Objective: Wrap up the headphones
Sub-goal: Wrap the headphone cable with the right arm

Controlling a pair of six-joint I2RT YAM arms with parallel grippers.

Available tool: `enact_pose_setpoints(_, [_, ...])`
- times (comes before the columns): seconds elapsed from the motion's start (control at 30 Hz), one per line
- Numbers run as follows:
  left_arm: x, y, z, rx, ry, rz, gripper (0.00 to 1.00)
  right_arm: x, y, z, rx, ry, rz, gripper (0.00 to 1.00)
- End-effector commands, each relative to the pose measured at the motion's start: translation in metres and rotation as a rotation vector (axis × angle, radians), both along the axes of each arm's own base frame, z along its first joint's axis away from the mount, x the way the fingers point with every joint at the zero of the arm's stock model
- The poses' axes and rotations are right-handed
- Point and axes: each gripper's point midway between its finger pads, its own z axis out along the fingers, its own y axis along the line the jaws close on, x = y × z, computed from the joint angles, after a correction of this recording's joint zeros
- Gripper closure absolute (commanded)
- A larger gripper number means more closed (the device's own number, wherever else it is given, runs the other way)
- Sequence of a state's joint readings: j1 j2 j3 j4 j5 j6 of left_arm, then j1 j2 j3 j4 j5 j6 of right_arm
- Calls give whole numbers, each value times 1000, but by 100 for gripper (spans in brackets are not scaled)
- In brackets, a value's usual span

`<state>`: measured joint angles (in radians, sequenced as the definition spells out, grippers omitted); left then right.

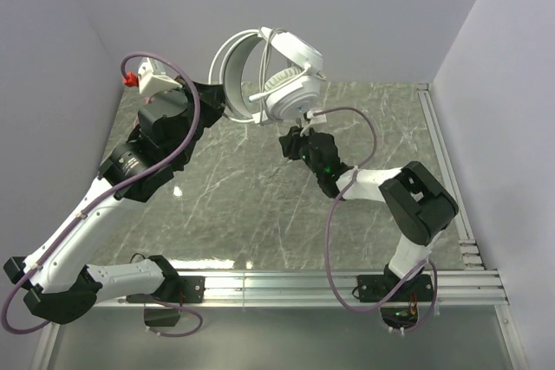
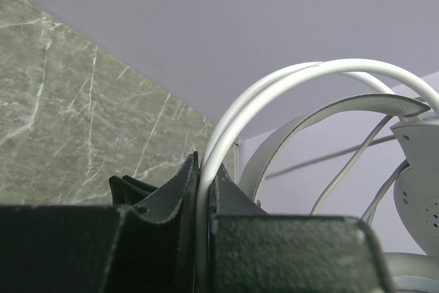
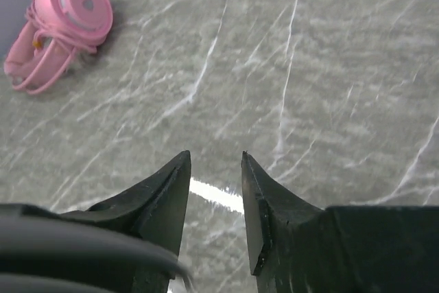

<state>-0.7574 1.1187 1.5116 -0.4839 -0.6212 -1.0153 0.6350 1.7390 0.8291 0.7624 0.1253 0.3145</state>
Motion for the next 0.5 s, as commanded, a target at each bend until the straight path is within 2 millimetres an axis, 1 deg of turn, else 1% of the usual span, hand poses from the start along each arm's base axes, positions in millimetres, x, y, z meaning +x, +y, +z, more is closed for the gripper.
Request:
enact_pose_setpoints(0.0, [-14, 6, 59, -179, -131, -22, 100, -9, 5, 30, 99, -43, 31, 59])
enact_pose_setpoints(0.03, [-14, 6, 60, -179, -131, -22, 100, -12, 6, 30, 101, -35, 43, 60])
enact_pose_setpoints(0.07, [-14, 6, 59, -178, -130, -20, 100, -14, 7, 30, 102, -33, 46, 65])
enact_pose_setpoints(0.13, [-13, 6, 58, -175, -128, -17, 100, -20, 7, 29, 105, -27, 52, 67])
enact_pose_setpoints(0.17, [-13, 6, 59, -178, -130, -17, 100, -22, 6, 29, 108, -29, 54, 72])
enact_pose_setpoints(0.2, [-12, 5, 57, -175, -126, -17, 100, -25, 6, 29, 120, -22, 60, 74])
enact_pose_setpoints(0.23, [-12, 5, 57, -176, -127, -17, 100, -26, 6, 29, 123, -22, 60, 74])
enact_pose_setpoints(0.37, [-11, 3, 56, -173, -123, -20, 100, -35, 10, 32, 145, -13, 103, 84])
enact_pose_setpoints(0.43, [-10, 3, 55, -169, -123, -17, 100, -41, 13, 34, 160, -4, 121, 84])
enact_pose_setpoints(0.47, [-9, 3, 54, -166, -119, -17, 100, -43, 14, 34, 161, -3, 129, 79])
